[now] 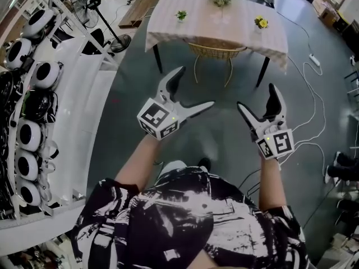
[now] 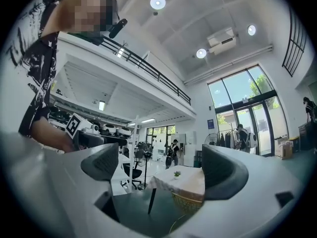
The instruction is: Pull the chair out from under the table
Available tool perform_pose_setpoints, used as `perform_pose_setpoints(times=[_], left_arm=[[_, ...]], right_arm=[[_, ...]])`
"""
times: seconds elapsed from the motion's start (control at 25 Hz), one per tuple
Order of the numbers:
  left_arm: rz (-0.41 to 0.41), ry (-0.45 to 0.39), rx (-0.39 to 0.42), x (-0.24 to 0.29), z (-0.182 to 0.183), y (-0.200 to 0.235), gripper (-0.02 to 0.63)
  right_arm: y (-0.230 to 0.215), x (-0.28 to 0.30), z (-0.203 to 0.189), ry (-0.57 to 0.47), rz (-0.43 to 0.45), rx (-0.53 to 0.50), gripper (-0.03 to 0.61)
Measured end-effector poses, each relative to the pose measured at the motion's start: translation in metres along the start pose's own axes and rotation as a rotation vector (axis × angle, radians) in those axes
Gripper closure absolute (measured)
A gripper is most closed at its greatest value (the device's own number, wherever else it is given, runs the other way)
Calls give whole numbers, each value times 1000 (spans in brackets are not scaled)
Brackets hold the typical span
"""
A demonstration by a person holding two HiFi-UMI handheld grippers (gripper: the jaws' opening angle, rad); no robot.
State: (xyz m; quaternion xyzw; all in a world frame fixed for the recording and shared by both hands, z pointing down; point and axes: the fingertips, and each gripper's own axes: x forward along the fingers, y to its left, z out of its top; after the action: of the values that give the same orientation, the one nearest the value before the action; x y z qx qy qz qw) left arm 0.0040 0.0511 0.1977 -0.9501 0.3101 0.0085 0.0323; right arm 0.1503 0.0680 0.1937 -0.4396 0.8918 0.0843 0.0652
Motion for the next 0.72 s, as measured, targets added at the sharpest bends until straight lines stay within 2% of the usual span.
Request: perform_pose_setpoints(times=[0.36, 0.72], left_arm=[[-52, 13, -15, 32, -23, 53, 80], [-133, 12, -34, 62, -42, 177, 81]], right_arm=[[-21, 48, -24, 30, -22, -10, 71], [-46, 167, -52, 98, -63, -59, 71]])
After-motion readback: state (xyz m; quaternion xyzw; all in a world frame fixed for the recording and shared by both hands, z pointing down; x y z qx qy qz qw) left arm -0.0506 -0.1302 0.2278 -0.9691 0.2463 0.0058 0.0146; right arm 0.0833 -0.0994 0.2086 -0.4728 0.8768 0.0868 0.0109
